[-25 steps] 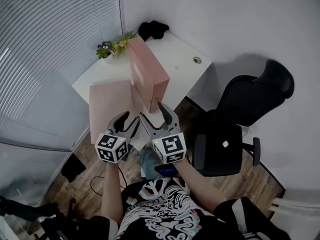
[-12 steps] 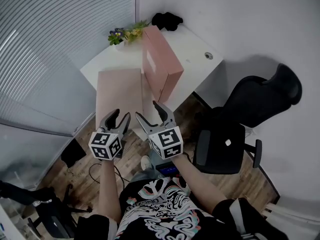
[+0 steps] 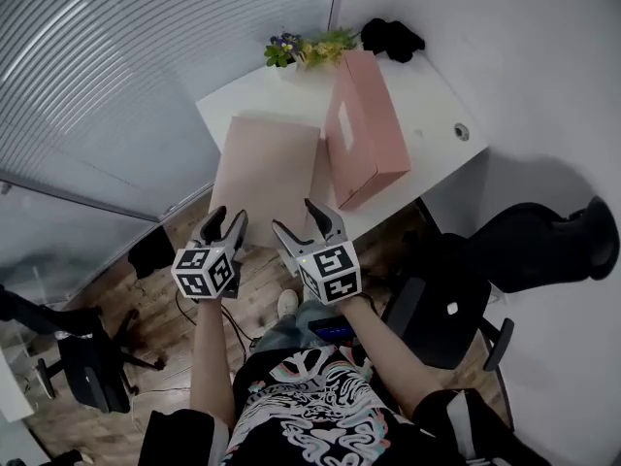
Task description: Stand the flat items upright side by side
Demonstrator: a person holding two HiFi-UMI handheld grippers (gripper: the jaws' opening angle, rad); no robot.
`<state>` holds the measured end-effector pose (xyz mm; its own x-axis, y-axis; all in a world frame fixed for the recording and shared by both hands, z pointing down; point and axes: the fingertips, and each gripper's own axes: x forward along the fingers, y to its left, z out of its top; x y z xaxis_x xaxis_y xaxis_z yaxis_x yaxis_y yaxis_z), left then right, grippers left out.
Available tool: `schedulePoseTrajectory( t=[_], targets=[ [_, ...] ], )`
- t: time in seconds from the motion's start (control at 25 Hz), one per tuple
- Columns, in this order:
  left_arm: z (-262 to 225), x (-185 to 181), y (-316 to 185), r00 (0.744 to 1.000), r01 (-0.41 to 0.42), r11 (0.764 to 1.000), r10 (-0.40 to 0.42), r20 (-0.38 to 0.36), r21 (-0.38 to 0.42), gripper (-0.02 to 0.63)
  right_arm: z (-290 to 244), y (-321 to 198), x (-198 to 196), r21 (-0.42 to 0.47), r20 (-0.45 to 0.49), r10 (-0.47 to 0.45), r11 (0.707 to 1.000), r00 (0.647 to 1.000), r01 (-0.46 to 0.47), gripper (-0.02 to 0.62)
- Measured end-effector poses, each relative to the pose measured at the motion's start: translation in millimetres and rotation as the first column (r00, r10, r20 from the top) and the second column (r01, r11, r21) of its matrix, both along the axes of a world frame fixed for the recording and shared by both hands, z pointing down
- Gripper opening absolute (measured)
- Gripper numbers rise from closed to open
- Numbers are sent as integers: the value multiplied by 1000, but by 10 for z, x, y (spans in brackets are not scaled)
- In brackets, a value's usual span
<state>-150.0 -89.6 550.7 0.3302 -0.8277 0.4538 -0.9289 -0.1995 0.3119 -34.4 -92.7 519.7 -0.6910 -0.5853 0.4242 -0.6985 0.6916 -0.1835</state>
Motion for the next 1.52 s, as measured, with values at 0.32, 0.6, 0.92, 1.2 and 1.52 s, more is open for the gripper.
schedulePoseTrajectory(
  t=[0.32,0.6,0.92,1.2,1.52],
  targets=[
    [266,-648,75,968,241,968,-245,-52,-63,223,318,-16,-129,-110,-41,-102,989,994,97,324],
    [753,-917,201,907,281,938,-328,-264,-202,287,507,-75,-203,-133,-91,-89,988,992,76,325],
    [1031,-699,154,795,112,953,-256,-550,-283,342,709,-125,-279,-177,-145,3,984,989,-28,334],
    [1116,-655,106,696,-2,957,-208,-688,-292,364,700,-247,-310,-170,-148,118,975,982,-143,333],
    [1129,-474,75,554,-146,945,-168,-816,-294,337,657,-239,-255,-178,-136,221,953,966,-243,328]
  ],
)
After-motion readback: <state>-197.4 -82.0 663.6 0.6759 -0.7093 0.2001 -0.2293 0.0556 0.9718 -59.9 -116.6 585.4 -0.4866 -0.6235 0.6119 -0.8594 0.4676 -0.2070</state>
